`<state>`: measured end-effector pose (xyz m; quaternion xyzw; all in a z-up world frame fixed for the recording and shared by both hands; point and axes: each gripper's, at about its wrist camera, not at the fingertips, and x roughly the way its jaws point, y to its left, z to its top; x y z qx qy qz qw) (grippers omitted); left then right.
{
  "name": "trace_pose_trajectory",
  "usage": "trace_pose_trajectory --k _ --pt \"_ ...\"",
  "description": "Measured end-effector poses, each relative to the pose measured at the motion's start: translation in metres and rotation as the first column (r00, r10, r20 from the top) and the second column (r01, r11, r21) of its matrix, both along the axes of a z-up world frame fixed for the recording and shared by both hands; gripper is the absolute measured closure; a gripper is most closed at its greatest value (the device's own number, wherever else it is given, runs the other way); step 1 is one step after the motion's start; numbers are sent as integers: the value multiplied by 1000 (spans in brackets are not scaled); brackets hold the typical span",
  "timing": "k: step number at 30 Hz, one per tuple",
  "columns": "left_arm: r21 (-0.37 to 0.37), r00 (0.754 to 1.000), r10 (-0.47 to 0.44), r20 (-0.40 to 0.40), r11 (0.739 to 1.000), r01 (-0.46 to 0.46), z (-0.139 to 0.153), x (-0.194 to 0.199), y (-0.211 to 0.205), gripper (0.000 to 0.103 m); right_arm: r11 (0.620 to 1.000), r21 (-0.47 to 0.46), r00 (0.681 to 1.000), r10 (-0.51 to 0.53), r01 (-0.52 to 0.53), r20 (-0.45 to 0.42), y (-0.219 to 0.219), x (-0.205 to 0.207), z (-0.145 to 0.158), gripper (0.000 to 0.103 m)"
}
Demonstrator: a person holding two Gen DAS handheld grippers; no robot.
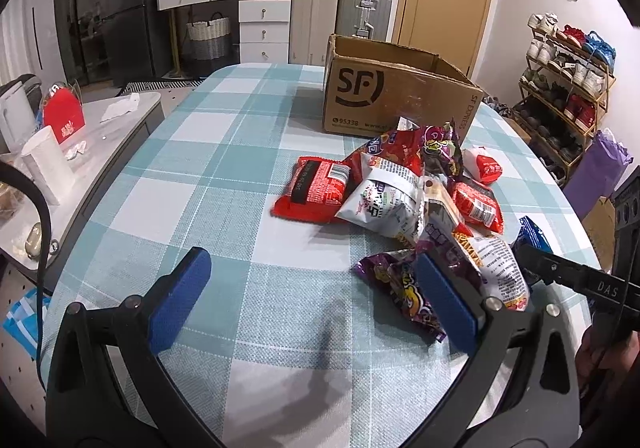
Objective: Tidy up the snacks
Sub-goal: 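Grasp the blue Oreo pack with the right gripper while the left gripper grasps the purple chip bag, then lift the Oreo pack with the right gripper while the left gripper lifts the purple bag toward the box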
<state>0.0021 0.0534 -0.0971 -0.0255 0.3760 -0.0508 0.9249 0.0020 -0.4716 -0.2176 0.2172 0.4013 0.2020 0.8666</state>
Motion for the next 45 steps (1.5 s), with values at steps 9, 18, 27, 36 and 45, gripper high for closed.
trace_pose_trajectory --k 9,18,27,36,45 --pt "-131 993 -106 -59 987 97 0 1 -11 1 999 50 999 -12 10 42 -12 -9 8 59" --pt "-175 978 -175 -111 972 154 -9 12 -43 1 998 67 998 -18 14 63 -20 -17 10 59" --pt "-281 946 -229 -231 946 160 -40 35 -48 44 998 64 997 -9 4 78 -21 -23 12 59" --pt "-324 939 -297 -176 918 229 -42 29 -45 62 997 73 997 2 -7 78 -17 -25 14 59" --pt "-294 949 -296 -111 922 254 -9 6 -25 62 999 52 994 4 -10 105 -10 -30 29 59"
